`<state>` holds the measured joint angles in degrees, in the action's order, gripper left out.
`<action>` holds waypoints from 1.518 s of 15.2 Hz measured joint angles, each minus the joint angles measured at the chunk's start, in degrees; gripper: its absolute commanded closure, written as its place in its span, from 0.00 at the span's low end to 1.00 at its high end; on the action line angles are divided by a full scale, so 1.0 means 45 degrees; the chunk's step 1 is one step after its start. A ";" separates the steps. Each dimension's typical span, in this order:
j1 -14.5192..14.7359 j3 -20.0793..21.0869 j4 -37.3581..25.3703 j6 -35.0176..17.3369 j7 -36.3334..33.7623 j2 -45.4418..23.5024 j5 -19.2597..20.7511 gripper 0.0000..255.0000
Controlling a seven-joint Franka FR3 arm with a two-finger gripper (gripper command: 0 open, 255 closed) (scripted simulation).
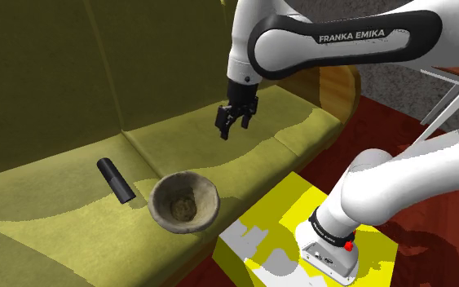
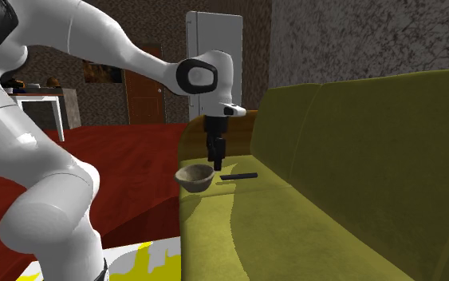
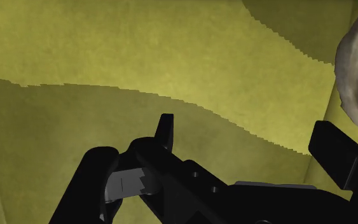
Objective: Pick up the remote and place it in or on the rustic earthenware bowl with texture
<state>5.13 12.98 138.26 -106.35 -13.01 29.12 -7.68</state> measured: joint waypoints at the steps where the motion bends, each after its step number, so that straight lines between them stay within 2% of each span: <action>1: 0.0033 0.0191 -0.0155 -0.0259 -0.0257 -0.0371 -0.0062 0.00; 6: 0.0202 0.1193 -0.0966 -0.1695 -0.1660 -0.2391 -0.0175 0.00; 10: 0.0316 0.1907 -0.2086 -0.2475 -0.2914 -0.4130 0.0117 0.00; 17: 0.0807 0.2754 -0.4413 -0.3594 -0.5329 -0.7470 0.1407 0.00; 23: 0.1781 0.2783 -0.7265 -0.3769 -0.7232 -1.0519 0.2873 0.00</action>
<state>13.14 25.50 105.56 -123.31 -45.55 -18.22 5.25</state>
